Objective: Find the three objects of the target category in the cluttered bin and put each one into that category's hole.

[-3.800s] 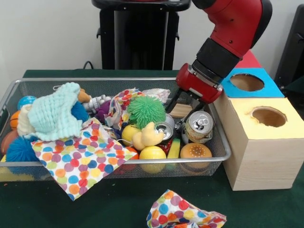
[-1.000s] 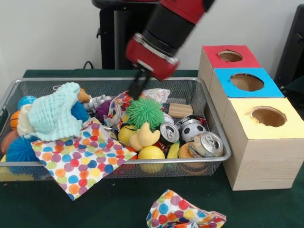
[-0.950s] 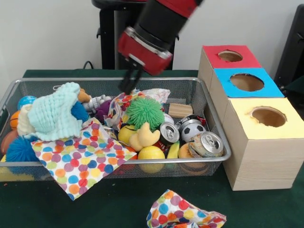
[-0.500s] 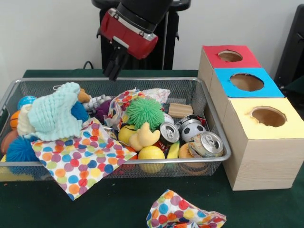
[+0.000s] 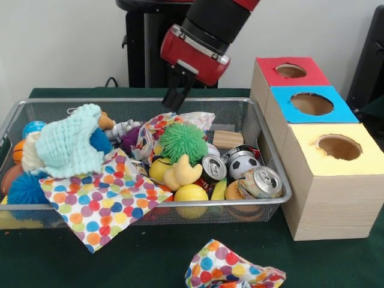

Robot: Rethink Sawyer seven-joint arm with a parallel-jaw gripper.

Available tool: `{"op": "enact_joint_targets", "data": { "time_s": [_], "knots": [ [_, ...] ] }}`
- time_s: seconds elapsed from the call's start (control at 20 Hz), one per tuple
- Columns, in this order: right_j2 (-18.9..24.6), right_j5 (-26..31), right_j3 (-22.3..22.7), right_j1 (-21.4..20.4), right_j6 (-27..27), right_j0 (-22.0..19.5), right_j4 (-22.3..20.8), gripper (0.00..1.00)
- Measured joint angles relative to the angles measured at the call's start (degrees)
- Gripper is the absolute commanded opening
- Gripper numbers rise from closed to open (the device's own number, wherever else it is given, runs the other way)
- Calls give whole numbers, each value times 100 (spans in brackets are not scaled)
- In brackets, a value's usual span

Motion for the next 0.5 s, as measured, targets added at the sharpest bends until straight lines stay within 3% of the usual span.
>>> {"op": "enact_joint_targets", "data": {
  "time_s": [0.15, 0.2, 0.5],
  "knots": [
    [25, 0, 0, 64, 0, 61, -50, 0],
    [34, 0, 0, 88, 0, 83, -65, 100],
    [54, -1, -2, 161, 0, 135, -64, 100]
  ]
}}
